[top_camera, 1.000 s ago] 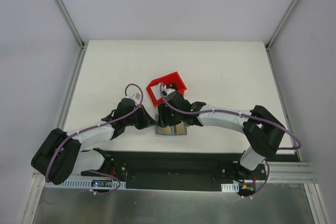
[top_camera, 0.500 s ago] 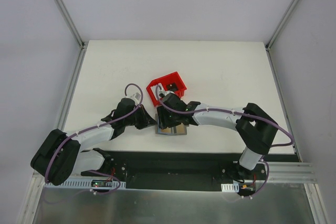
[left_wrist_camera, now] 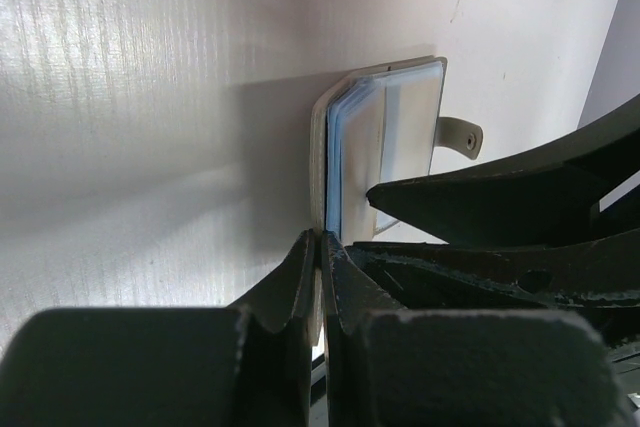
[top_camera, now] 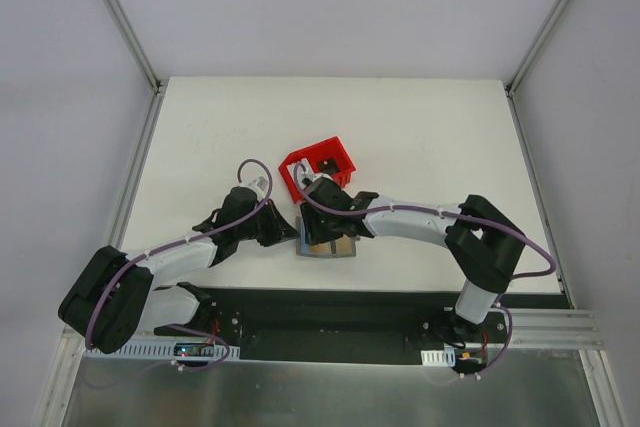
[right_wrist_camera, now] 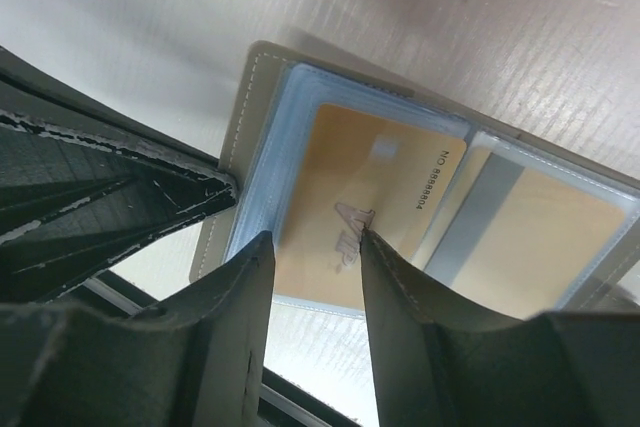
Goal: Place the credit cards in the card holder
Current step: Turn over the card slot in the card holder.
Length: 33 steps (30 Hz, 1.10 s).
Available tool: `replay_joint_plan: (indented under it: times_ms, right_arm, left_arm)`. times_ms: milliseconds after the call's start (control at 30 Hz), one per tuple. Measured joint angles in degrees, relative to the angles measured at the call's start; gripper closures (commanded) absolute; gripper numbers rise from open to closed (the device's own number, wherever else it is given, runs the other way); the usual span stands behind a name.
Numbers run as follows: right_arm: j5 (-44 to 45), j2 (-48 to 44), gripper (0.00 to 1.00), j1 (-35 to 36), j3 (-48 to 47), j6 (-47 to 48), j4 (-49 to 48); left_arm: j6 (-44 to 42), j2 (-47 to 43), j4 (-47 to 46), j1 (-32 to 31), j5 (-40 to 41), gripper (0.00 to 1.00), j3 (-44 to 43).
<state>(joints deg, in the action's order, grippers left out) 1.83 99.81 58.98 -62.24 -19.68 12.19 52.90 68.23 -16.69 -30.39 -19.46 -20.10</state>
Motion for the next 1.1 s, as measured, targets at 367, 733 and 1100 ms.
replay_joint_plan:
  times_ms: [367,733,1100]
  right_arm:
    - [3.65,0.00,0.63,0.66,-1.42,1.33,3.96]
    - [3.89,0.00,0.56,0.81,-1.84,1.46,4.09]
    - [1.77,0.02,0.53,0.81,-1.84,0.79,2.25]
  left_arm:
    - [0.00,0.00,0.00,0.00,0.00,1.00,0.00]
    - [-0.02,0.00,0.00,0.00,0.00,1.00,0.00]
    - [-0.02,0.00,0.00,-0.02,0.00,1.00,0.00]
